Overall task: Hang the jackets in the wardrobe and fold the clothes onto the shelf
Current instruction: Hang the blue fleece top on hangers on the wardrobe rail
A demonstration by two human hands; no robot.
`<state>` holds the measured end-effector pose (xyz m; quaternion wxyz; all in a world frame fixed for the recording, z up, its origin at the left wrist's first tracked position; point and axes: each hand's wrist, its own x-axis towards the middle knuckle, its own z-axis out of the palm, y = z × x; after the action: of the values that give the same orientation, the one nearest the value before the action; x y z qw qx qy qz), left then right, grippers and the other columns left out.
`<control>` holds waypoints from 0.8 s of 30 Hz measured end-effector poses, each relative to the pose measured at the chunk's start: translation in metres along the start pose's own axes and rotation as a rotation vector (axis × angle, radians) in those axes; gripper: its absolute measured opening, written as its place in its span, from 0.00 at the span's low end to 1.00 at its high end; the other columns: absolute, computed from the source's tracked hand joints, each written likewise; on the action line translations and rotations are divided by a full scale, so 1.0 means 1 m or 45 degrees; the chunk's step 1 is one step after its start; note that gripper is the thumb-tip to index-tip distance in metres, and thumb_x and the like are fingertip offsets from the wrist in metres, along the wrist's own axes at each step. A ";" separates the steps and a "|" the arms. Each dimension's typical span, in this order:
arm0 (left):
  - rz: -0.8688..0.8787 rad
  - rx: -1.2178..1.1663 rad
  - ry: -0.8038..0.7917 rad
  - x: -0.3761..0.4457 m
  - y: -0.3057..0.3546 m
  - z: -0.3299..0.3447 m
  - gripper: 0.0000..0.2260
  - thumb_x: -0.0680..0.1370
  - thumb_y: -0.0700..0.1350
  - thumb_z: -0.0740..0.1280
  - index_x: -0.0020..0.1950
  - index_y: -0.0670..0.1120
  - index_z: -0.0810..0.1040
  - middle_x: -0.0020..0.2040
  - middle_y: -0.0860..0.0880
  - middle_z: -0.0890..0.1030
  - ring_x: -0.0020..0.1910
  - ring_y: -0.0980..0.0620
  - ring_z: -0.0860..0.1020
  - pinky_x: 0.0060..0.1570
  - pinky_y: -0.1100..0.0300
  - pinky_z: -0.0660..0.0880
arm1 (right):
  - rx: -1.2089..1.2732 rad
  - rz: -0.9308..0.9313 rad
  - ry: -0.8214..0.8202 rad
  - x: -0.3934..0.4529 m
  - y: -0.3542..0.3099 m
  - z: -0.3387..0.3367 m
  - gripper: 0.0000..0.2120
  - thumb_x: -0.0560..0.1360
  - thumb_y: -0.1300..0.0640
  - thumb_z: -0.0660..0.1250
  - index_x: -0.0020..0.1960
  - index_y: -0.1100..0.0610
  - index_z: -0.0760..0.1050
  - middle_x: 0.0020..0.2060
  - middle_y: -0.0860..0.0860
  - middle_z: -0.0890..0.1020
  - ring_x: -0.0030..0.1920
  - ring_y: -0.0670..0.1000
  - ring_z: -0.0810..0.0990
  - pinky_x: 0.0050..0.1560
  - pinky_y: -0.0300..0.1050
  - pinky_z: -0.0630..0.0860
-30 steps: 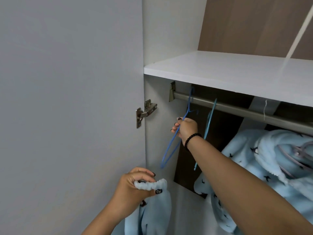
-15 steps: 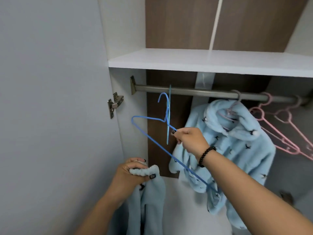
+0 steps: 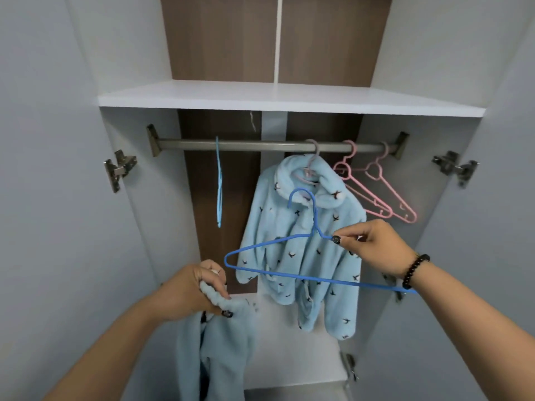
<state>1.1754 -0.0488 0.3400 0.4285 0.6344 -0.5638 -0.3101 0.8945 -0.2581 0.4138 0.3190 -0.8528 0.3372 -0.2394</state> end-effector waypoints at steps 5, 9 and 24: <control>-0.015 0.216 -0.066 0.011 0.018 0.020 0.18 0.60 0.34 0.81 0.31 0.59 0.84 0.46 0.47 0.78 0.44 0.63 0.78 0.46 0.69 0.74 | 0.024 -0.019 -0.028 -0.021 0.020 -0.049 0.04 0.72 0.56 0.72 0.41 0.50 0.85 0.38 0.55 0.86 0.42 0.54 0.83 0.47 0.42 0.80; -0.022 0.261 -0.043 0.013 0.028 0.038 0.21 0.60 0.32 0.81 0.30 0.60 0.84 0.44 0.49 0.79 0.43 0.65 0.78 0.46 0.71 0.74 | 0.057 -0.081 -0.100 -0.040 0.028 -0.080 0.16 0.64 0.39 0.71 0.39 0.51 0.85 0.39 0.58 0.85 0.39 0.58 0.82 0.47 0.57 0.78; 0.198 0.167 0.252 0.026 0.087 0.060 0.13 0.58 0.33 0.81 0.31 0.50 0.84 0.44 0.45 0.81 0.44 0.56 0.80 0.47 0.68 0.75 | 0.015 -0.286 -0.324 -0.035 0.015 -0.121 0.04 0.72 0.57 0.72 0.44 0.54 0.86 0.40 0.49 0.86 0.46 0.52 0.84 0.56 0.54 0.79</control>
<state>1.0887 -0.0854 0.3934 0.4624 0.6428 -0.5853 -0.1745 0.7902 -0.2875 0.4791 0.3354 -0.9067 0.1952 -0.1655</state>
